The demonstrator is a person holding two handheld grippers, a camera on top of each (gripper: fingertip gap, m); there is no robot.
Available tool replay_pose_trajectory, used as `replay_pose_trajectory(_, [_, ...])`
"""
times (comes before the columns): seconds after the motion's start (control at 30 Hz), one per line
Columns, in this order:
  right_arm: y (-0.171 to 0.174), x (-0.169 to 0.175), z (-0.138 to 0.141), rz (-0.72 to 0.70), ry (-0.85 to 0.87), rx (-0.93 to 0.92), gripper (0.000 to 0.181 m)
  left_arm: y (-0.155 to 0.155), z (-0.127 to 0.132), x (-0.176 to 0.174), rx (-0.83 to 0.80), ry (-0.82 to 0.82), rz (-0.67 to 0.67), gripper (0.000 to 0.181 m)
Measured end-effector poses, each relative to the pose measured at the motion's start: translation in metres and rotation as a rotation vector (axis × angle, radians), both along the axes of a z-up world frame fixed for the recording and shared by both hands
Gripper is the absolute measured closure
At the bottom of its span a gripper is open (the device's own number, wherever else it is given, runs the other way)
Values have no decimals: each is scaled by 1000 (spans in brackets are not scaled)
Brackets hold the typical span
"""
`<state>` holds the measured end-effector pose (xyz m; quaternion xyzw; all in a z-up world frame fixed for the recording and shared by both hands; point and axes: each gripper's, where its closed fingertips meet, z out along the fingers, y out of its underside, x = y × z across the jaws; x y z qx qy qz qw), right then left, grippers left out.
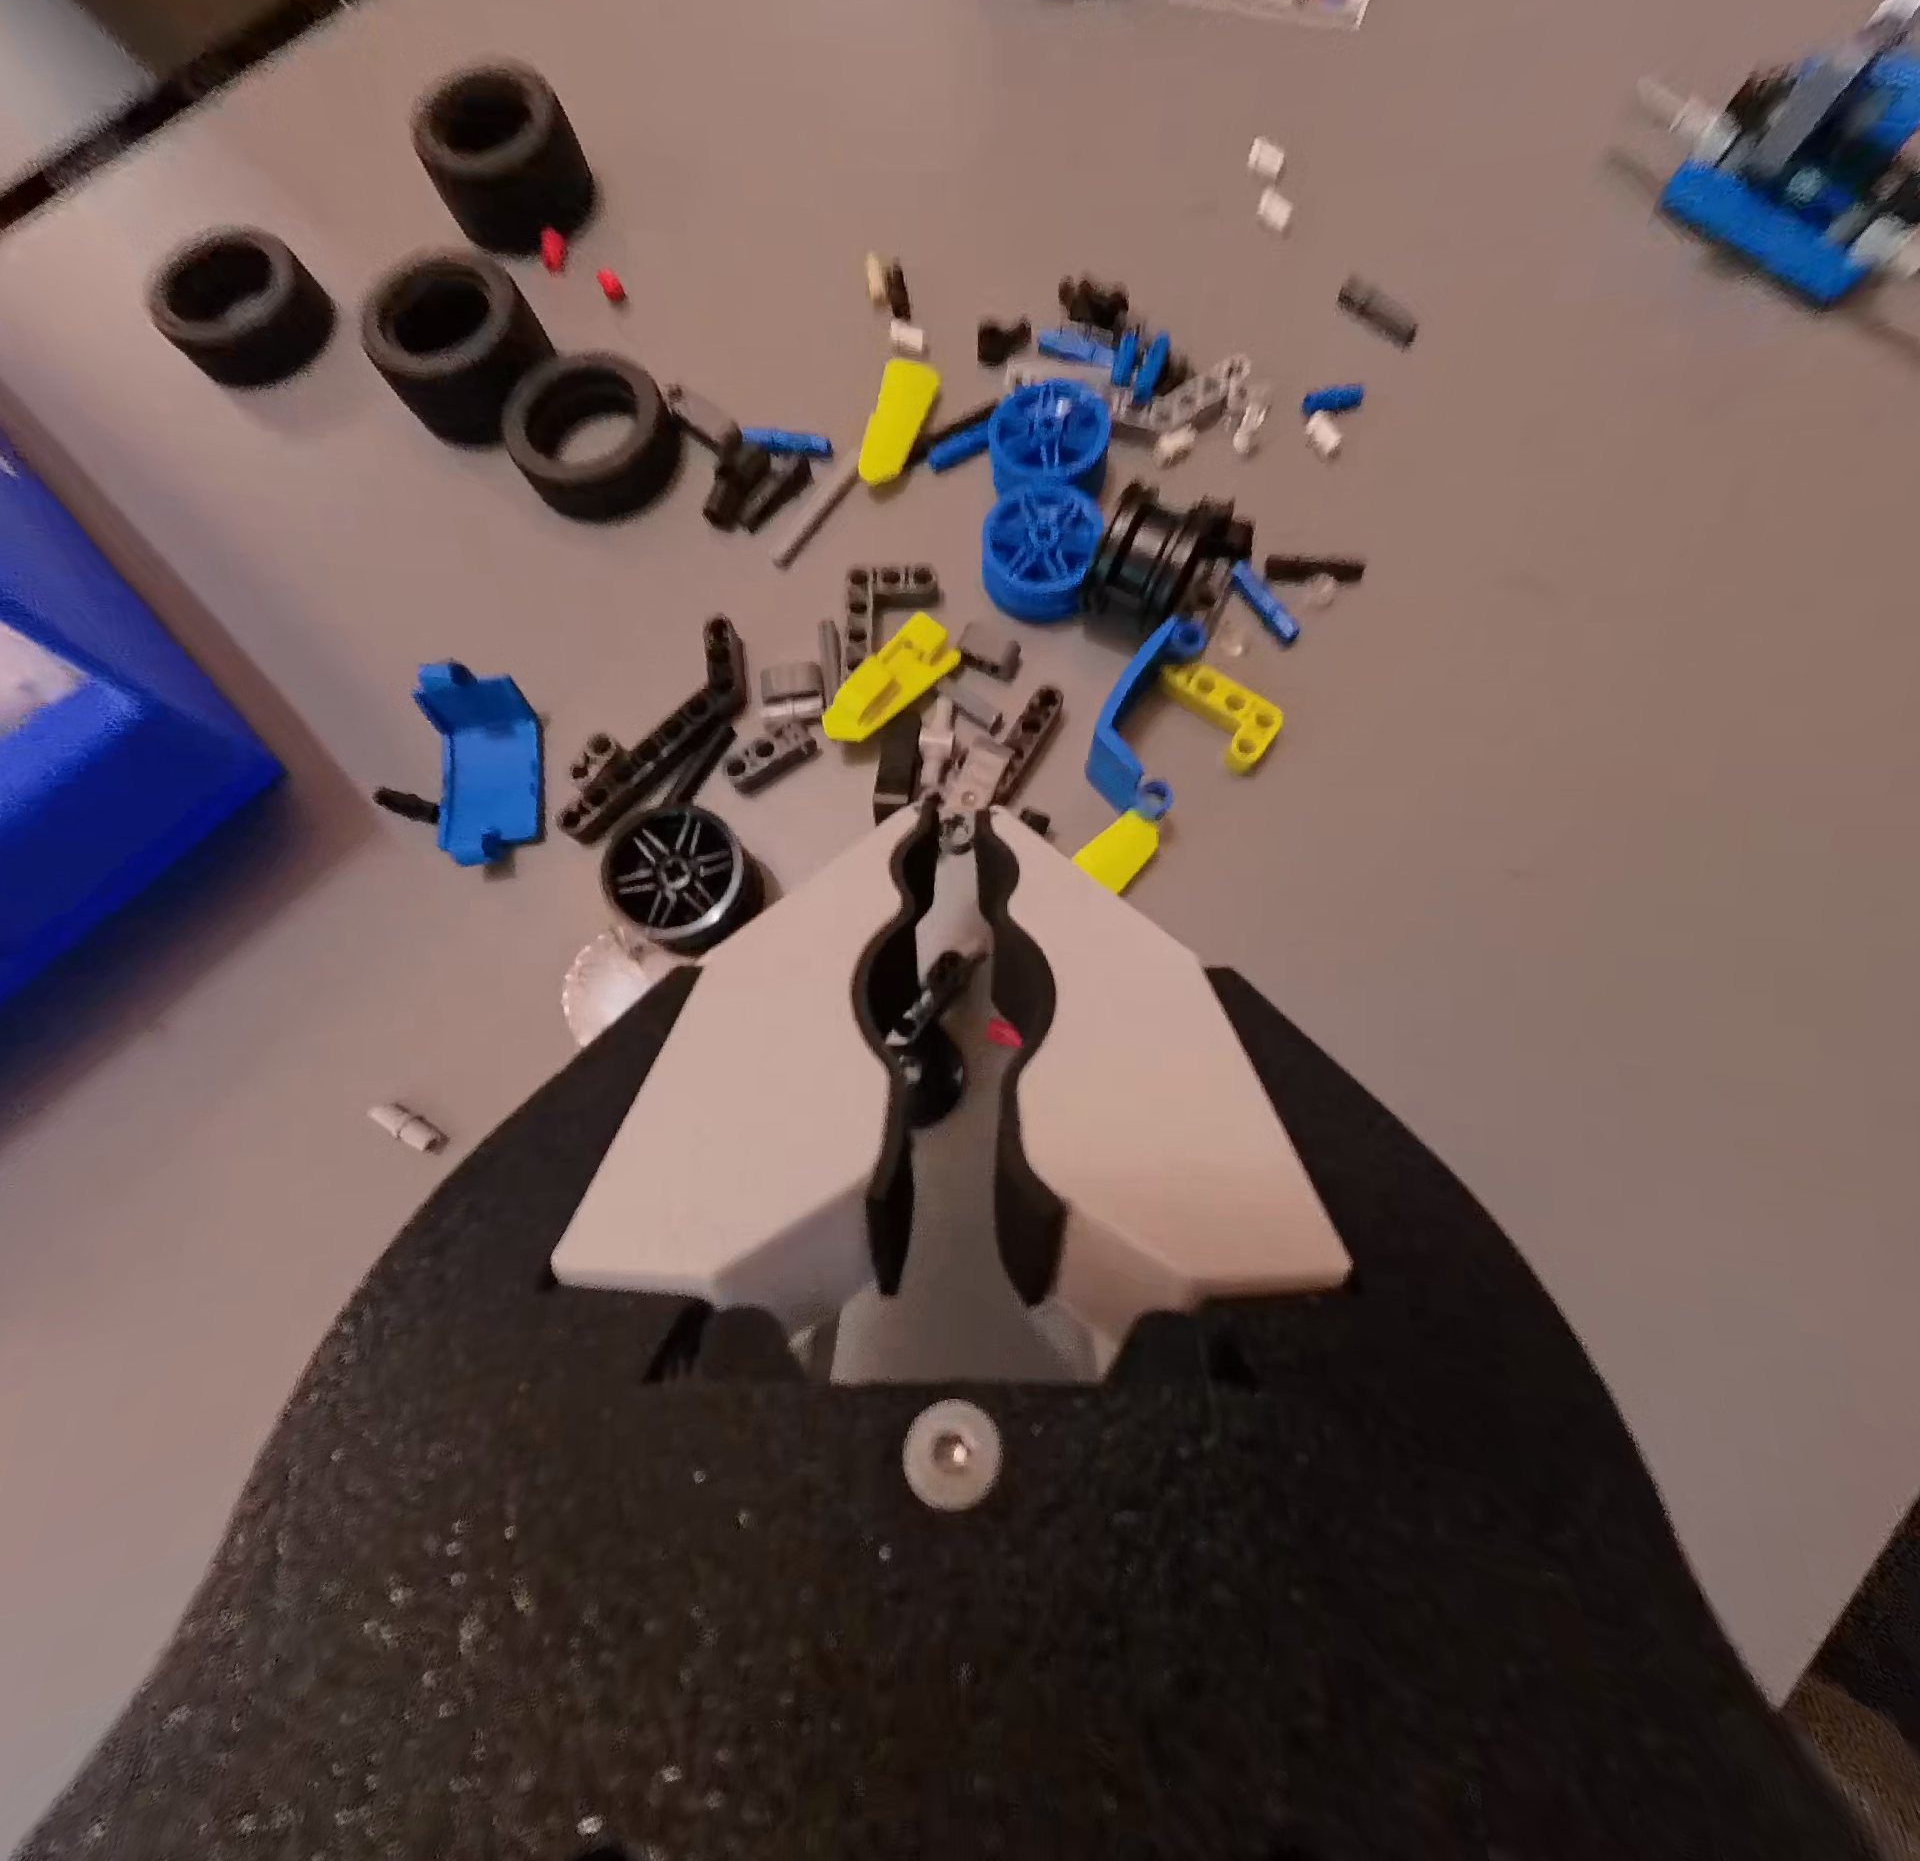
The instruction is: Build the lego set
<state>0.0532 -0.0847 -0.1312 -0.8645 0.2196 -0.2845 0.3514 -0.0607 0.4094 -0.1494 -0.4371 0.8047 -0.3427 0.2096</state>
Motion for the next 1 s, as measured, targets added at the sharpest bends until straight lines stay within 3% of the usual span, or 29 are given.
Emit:
replay_pose_trajectory(0.13, [15,-14,0,103,2,0,168,-33,40,-4,-73,-154,-105,178])
replay_pose_trajectory(0.27, [53,-50,7,319,20,79,163,-107,62,-7,-64,-273,-289,178])
replay_pose_trajectory(0.37, [70,-71,-2,410,36,69,160,-188,50,-6,-80,-248,-423,177])
replay_pose_trajectory(0.5, [64,-85,-20,427,52,1,156,-291,25,-5,-86,-207,-577,178])
replay_pose_trajectory(0.67, [41,-97,-25,394,74,71,164,-384,9,5,-4,-274,-696,178])
replay_pose_trajectory(0.8, [28,-112,-34,404,61,99,168,-430,-2,12,100,-358,-763,177])
replay_pose_trajectory(1.0, [8,-107,-45,372,6,-2,168,-457,-20,20,291,-419,-800,177])
